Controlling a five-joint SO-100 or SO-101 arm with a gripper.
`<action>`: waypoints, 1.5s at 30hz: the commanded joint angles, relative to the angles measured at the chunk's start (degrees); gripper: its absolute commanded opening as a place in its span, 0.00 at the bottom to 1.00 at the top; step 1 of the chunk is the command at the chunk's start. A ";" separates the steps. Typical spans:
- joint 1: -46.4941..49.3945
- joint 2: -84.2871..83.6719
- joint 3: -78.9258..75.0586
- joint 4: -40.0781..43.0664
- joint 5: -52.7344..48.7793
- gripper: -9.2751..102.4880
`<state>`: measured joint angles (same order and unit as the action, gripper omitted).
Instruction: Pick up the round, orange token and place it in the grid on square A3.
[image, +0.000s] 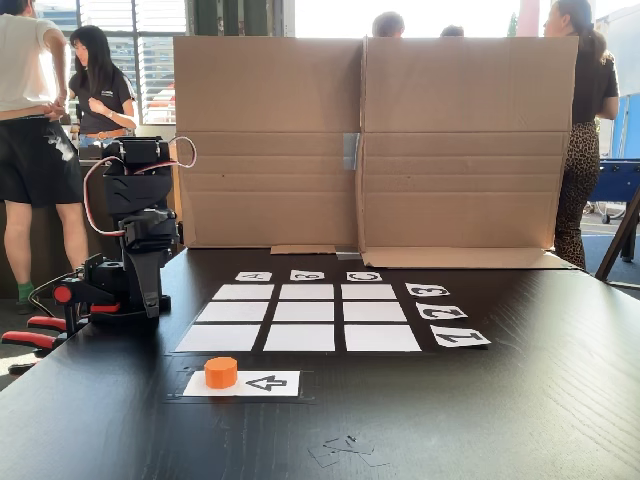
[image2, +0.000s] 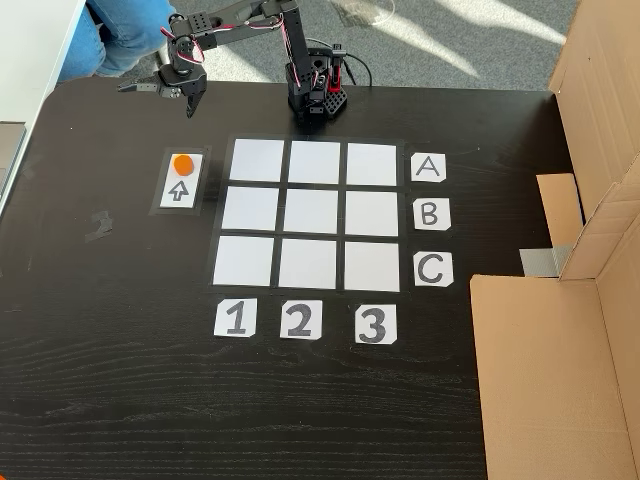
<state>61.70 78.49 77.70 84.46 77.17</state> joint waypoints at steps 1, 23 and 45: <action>-2.99 -2.55 -4.04 1.32 -0.26 0.95; -10.02 -18.54 -12.04 1.05 -0.79 0.95; -10.20 -27.51 -21.27 0.09 -1.32 0.67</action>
<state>51.77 50.62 59.06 85.25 76.03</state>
